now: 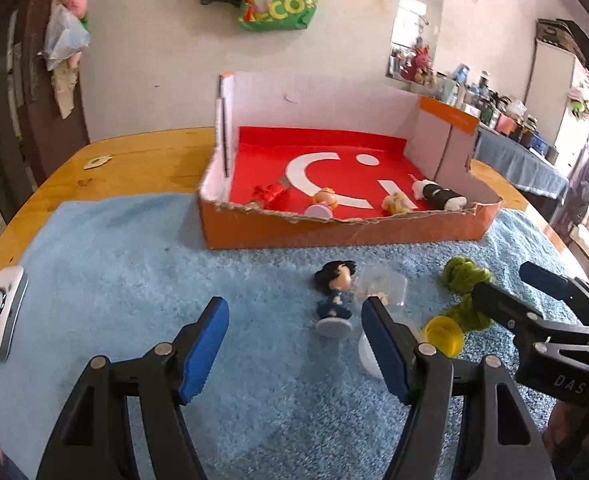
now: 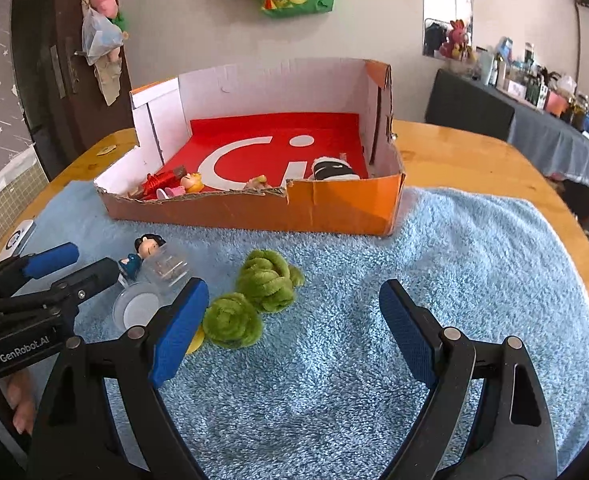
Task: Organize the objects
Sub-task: 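Withdraw both tools from the box toward the boy figurine and plush balls, then grasp the boy figurine with the left tool while the right tool grasps a green plush ball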
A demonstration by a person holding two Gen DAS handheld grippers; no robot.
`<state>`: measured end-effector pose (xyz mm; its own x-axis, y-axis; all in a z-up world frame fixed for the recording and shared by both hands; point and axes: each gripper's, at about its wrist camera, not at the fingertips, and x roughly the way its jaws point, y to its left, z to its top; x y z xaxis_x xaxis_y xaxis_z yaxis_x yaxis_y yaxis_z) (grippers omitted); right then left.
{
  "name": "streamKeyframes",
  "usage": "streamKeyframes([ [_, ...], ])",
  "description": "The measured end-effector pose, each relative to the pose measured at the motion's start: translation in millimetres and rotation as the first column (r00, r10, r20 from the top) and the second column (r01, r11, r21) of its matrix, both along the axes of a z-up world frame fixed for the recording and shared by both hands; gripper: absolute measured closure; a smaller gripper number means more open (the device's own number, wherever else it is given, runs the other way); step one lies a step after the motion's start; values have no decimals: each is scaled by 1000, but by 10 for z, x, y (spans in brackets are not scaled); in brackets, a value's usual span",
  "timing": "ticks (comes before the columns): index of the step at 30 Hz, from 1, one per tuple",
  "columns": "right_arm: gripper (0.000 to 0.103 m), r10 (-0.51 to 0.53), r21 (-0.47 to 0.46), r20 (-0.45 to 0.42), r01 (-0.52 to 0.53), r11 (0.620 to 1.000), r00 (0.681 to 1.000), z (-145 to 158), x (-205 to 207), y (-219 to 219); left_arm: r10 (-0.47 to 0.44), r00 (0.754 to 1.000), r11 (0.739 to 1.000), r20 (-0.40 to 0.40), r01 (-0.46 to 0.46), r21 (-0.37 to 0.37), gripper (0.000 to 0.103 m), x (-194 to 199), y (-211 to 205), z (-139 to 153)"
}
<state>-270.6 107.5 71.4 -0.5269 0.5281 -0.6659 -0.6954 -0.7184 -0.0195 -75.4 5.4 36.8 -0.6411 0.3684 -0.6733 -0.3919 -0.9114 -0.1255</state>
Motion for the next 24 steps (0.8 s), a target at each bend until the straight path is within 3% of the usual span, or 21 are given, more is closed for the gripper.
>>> streamKeyframes([
  [4, 15, -12, -48, 34, 13, 999, 999, -48, -44, 71, -31, 998, 998, 50, 34, -53, 32, -125, 87, -63],
  [10, 15, -22, -86, 44, 25, 996, 999, -74, -61, 136, -57, 993, 997, 106, 62, -52, 32, -254, 81, -151],
  [17, 16, -15, -136, 37, 20, 990, 999, -83, -88, 175, -99, 990, 993, 102, 106, -58, 33, -274, 86, -164],
  [24, 17, -31, -193, 24, 35, 981, 999, -42, -55, 312, -121, 990, 988, 72, 127, -91, 48, -282, 148, -160],
])
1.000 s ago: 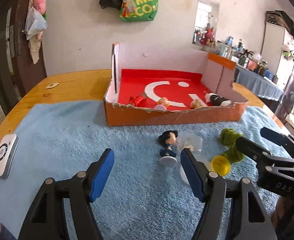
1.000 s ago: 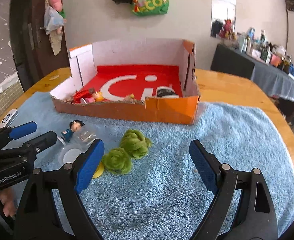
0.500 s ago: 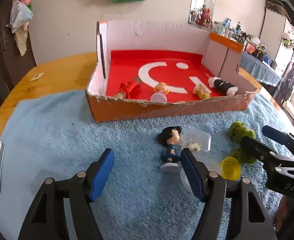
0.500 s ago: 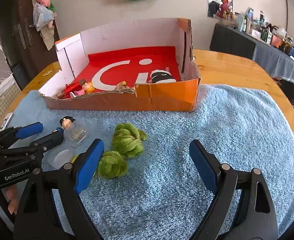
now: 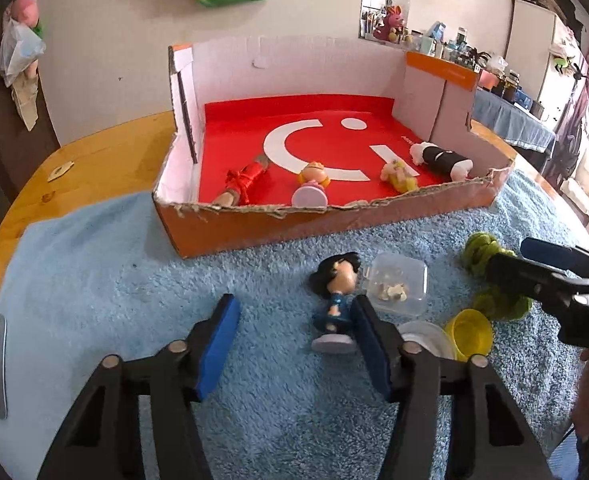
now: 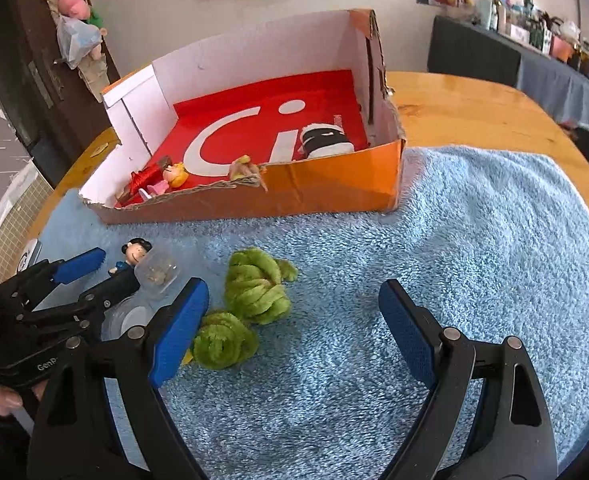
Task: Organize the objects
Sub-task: 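Grasp the boy figurine with the left tool while the right tool grasps a green plush ball, then carry the boy figurine with the left tool while the right tool carries the plush ball into the box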
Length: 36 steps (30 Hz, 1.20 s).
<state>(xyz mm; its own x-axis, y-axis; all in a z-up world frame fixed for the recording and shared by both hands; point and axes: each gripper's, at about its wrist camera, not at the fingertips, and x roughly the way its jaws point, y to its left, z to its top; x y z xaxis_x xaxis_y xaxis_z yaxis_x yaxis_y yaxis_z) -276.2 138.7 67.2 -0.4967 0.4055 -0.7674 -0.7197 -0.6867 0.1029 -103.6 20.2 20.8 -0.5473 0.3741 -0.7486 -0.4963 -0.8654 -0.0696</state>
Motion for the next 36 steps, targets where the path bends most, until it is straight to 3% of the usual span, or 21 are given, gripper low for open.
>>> streamKeyframes([
  [2, 22, 3, 1, 9, -3, 1000, 1000, -2, -25, 10, -5, 1000, 1000, -8, 5, -4, 53, -1, 21, 4],
  [3, 25, 6, -1, 13, -6, 1000, 1000, -8, -43, 13, -9, 1000, 1000, -10, 9, -2, 63, 4, 24, 9],
  [5, 43, 21, -19, 19, -21, 1000, 1000, -34, -99, 19, -26, 1000, 1000, -15, 26, -2, 70, 25, 43, 16],
  [6, 46, 29, -26, 18, -29, 999, 999, -38, -117, 15, -31, 999, 1000, -16, 31, -2, 75, 32, 47, 17],
  [9, 69, 65, -30, 25, -64, 997, 998, -51, -191, -34, -40, 999, 999, -22, 40, 3, 81, 55, 51, 18],
  [10, 72, 76, -36, 21, -75, 997, 997, -57, -209, -61, -38, 999, 999, -23, 38, 6, 81, 61, 49, 17],
  [14, 75, 77, -9, 5, -77, 997, 997, -58, -184, -144, -24, 999, 999, -38, 25, 30, 81, 111, 11, 34],
  [19, 75, 46, 125, -45, -40, 991, 998, 50, -87, -339, -8, 995, 998, -100, 14, 62, 82, 285, 10, 116],
  [28, 75, 28, 352, -141, 24, 936, 990, 301, -25, -681, 51, 979, 988, -199, -19, 156, 82, 500, -44, 316],
  [36, 75, 33, 391, -190, 45, 919, 981, 389, -53, -768, 120, 959, 976, -257, -67, 205, 81, 521, -172, 476],
])
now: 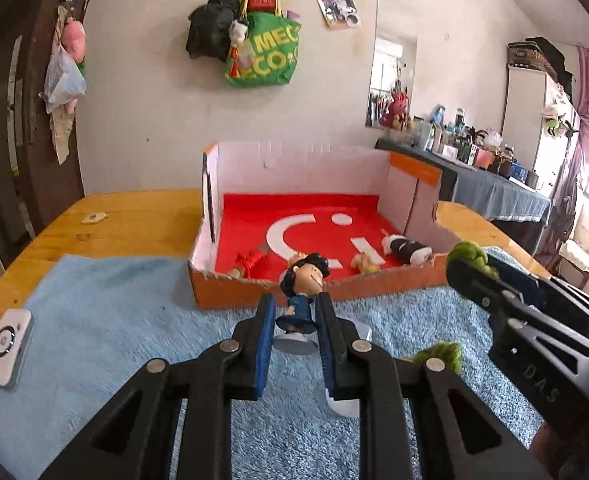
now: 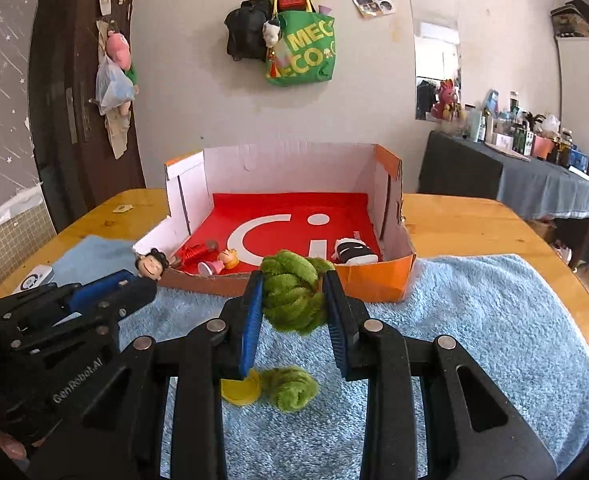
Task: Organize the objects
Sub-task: 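Carry the boy figurine with the left tool while the right tool carries the plush ball into the box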
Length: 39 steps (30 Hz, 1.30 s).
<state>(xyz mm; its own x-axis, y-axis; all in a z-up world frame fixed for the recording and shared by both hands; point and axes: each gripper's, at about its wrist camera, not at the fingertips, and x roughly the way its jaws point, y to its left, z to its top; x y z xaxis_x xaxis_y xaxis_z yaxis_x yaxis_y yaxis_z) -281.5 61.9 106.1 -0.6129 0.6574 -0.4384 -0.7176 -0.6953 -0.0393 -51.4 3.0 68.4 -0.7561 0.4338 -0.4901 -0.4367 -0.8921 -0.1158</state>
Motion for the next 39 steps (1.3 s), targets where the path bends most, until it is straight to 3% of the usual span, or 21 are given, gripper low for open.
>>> streamKeyframes([
  [13, 75, -15, 73, -46, 18, 997, 999, 354, -98, 135, 23, 998, 1000, -61, -22, 16, 81, -161, -22, 381],
  [23, 75, -28, 115, -34, 32, 993, 999, 629, -444, 530, 41, 996, 999, -73, -41, -3, 81, -706, 216, 610],
  [31, 75, -35, -75, 67, 40, 996, 997, 623, -831, 1258, 31, 999, 996, 29, -29, -89, 81, -1331, 505, 501],
  [39, 75, 9, -310, 272, 79, 947, 962, 233, -1183, 1955, 8, 979, 979, 206, 35, -202, 81, -1845, 786, 157],
])
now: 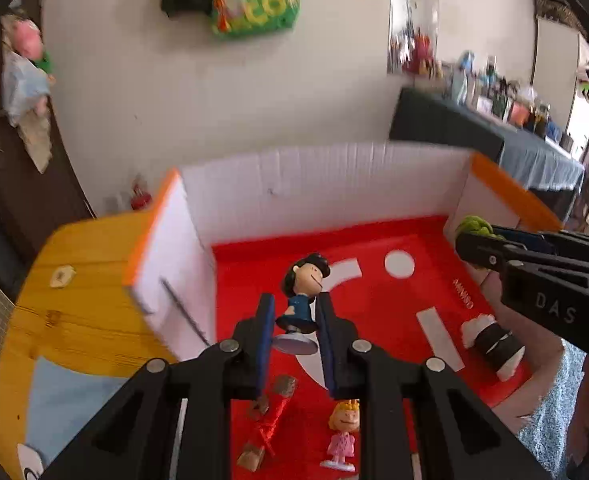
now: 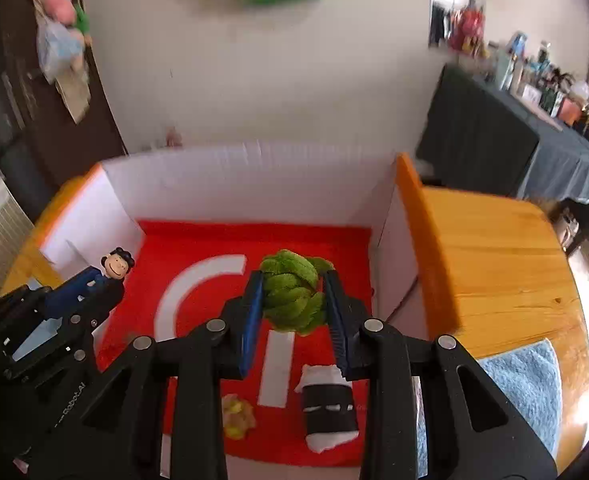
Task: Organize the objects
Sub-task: 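Carry the boy figurine with the left tool while the right tool carries the plush ball into the box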
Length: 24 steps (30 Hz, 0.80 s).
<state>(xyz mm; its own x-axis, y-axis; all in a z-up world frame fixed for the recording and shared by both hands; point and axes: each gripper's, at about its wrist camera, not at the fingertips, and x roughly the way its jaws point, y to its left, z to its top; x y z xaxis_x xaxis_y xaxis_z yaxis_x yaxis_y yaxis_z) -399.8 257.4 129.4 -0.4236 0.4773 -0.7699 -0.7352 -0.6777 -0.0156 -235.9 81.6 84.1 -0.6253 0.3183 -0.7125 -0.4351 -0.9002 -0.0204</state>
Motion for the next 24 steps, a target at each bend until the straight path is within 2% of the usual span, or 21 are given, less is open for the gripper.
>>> streamKeyframes([
  [3, 75, 12, -90, 45, -8, 996, 999, -139, -83, 153, -16, 996, 1000, 87, 17, -16, 81, -166, 64, -126],
  [7, 75, 35, -135, 120, -18, 991, 992, -268, -181, 249, -41, 985, 997, 167, 50, -51, 81, -301, 160, -250],
  [14, 74, 75, -192, 219, -32, 981, 973, -467, -204, 288, -54, 973, 990, 225, 81, -113, 82, -394, 221, -398],
  [24, 73, 92, -212, 224, -44, 976, 970, -498, -65, 254, -64, 956, 991, 286, 95, -96, 82, -419, 195, -486],
])
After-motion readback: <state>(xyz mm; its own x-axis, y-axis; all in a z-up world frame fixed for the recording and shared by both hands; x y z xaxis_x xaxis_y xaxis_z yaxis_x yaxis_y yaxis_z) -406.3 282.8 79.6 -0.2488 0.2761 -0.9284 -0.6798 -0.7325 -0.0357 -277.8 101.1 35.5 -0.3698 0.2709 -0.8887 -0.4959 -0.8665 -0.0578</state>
